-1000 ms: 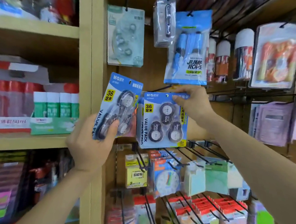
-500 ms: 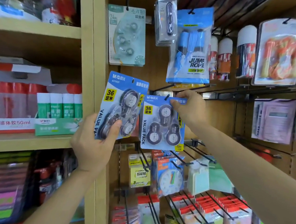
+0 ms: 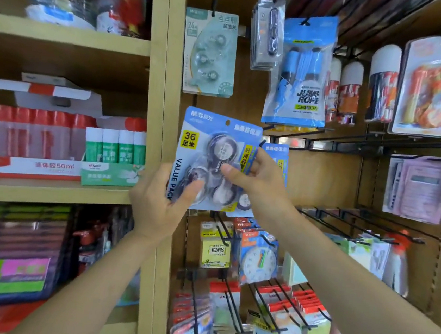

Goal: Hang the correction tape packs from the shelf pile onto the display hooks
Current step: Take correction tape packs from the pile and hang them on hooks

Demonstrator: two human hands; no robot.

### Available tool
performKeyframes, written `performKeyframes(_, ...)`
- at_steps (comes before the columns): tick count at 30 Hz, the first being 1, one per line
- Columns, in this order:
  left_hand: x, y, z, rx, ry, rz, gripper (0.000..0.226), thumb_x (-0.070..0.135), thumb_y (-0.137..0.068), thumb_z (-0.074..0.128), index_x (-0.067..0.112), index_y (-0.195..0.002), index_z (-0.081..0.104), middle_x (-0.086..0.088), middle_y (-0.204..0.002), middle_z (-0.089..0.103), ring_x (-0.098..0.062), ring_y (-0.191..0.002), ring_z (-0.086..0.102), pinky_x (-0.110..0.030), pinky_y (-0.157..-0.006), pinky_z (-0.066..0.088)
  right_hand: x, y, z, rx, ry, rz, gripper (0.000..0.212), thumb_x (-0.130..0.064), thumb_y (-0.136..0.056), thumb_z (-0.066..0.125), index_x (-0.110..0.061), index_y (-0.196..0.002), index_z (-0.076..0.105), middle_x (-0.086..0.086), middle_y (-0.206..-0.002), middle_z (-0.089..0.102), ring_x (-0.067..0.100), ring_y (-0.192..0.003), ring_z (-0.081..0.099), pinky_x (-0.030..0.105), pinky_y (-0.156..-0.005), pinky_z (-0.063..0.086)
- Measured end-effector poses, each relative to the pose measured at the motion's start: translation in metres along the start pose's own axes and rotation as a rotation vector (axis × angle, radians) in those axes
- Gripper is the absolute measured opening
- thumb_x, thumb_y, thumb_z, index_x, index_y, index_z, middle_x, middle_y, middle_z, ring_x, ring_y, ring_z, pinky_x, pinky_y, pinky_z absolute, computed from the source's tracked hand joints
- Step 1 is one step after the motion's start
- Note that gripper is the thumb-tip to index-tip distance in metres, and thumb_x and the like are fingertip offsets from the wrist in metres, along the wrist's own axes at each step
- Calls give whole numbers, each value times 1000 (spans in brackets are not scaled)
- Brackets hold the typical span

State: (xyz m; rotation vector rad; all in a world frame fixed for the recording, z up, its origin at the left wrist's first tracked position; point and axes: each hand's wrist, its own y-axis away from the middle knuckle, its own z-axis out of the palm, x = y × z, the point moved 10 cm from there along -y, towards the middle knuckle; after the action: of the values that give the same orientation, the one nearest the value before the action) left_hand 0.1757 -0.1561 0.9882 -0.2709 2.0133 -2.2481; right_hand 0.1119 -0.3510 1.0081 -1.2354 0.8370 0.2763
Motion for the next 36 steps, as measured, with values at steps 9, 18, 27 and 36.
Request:
performKeyframes(9, 8, 5, 8, -150, -418, 256, 50, 27, -87, 64, 8, -133, 62, -11, -140, 58, -30, -132, 52, -43, -109, 37, 10, 1, -69, 111, 185, -5, 43, 0, -83, 75, -3, -123, 59, 10, -109, 74, 23, -98, 72, 36, -82, 58)
performKeyframes(18, 3, 20, 15, -207, -550, 256, 67, 20, -87, 59, 2, -150, 43, -14, -160, 35, -28, -152, 26, -51, -123, 25, 16, -18, -100, 226, 325, 31, 38, -8, -82, 79, -21, -114, 60, -5, -101, 75, 12, -89, 74, 34, -76, 62)
performKeyframes(27, 0, 21, 15, -195, -555, 250, 69, 14, -85, 59, 2, -151, 40, -13, -162, 33, -28, -153, 24, -53, -123, 23, 34, -12, -104, 330, 447, -8, 37, -24, -87, 75, -17, -119, 57, -9, -97, 66, -8, -87, 64, 35, -88, 55)
performKeyframes(36, -2, 23, 16, -201, -554, 241, 70, 12, -84, 59, 4, -152, 40, -12, -162, 31, -28, -154, 23, -53, -123, 23, 26, 5, -53, 168, 1466, -462, 70, -57, -93, 53, -33, -154, 28, 4, -164, 20, 34, -148, 21, 52, -107, 31)
